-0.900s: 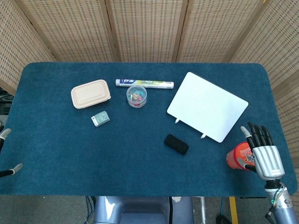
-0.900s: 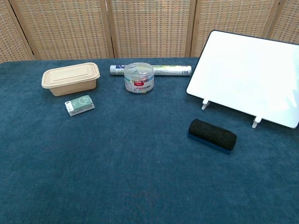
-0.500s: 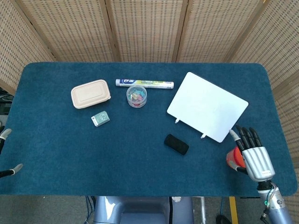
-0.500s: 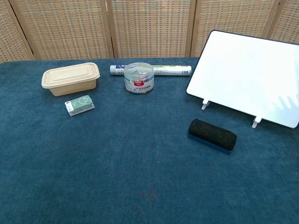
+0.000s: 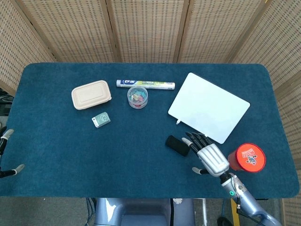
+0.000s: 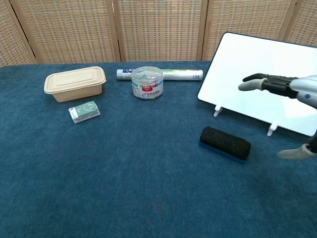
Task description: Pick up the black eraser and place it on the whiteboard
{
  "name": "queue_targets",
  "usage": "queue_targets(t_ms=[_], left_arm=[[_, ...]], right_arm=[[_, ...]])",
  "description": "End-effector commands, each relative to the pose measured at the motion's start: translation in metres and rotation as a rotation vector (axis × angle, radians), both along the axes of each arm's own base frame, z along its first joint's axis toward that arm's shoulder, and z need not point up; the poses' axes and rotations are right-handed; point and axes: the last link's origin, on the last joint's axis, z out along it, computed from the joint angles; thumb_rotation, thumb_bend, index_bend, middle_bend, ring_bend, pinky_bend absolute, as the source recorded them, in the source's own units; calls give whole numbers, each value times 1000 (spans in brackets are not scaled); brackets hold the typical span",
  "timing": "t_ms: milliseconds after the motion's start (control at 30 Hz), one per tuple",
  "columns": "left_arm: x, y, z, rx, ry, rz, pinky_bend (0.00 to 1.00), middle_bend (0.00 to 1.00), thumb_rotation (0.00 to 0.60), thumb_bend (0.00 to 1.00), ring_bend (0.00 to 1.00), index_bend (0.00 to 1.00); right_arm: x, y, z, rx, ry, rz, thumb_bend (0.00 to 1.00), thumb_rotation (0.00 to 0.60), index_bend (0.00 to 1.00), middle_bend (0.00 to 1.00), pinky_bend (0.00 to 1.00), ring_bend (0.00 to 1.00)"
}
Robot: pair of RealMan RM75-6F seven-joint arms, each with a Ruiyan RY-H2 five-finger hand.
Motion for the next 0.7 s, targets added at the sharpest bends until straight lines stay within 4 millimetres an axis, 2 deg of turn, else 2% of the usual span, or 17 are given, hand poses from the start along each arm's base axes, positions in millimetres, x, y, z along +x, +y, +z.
queue_targets(t_ms=[33,200,400,500,700], left_arm=[[0,1,0,-1,-1,4,0,0,600,0,0,0],[-1,2,0,-4,-3,7,0,0,600,0,0,0],[-1,4,0,-8,1,10,0,0,600,0,0,0],[-1,3,0,-8,1,10,0,0,600,0,0,0],[-2,3,1,-5,-2,12,0,0,600,0,0,0]], right_arm=[[11,-22,-27,20,49,-36,0,600,3,5,119,0],[12,-38,-45,-12,77,-98,0,600,41,50,142,49],[9,-40,-65,-27,100,-150,0,600,114,130,248,147],[9,-42,-75,-31,102,-174,14,600,186,190,313,199],[8,-43,-85,-53,101,-184,52,600,258,273,376,283]])
